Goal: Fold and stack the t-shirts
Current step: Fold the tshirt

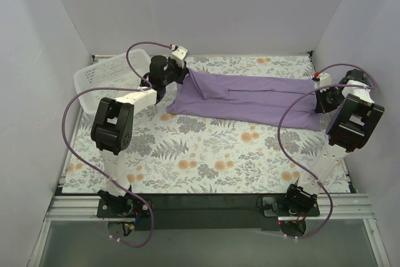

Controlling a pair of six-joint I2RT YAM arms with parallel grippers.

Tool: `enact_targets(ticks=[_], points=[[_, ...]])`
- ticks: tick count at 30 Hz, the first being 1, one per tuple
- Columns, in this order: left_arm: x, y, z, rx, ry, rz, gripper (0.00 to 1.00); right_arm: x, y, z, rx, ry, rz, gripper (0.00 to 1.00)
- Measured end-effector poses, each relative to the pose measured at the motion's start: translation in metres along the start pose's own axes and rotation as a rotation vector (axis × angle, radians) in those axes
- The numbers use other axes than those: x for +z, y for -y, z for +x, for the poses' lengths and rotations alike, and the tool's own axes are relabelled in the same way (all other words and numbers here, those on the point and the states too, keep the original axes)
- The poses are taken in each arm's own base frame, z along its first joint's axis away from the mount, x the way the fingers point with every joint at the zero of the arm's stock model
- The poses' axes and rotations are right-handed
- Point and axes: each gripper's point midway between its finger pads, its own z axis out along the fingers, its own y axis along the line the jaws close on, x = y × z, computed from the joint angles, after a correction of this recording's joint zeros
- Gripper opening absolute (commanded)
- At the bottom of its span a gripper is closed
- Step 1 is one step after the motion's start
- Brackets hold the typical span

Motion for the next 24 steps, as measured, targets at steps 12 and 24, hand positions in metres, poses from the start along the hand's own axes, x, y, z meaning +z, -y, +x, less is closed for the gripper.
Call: enact_targets(ticks=[12, 24], points=[[0.004, 0.001, 0.012, -0.012, -0.021, 0.002, 0.00, 0.003, 0.000, 0.002, 0.009, -0.003, -0.003, 0.01], [0.005, -0.001, 0.010, -0.022, -0.013, -0.006, 0.00, 0.003, 0.000, 0.001, 0.024, -0.002, -0.001, 0.01]])
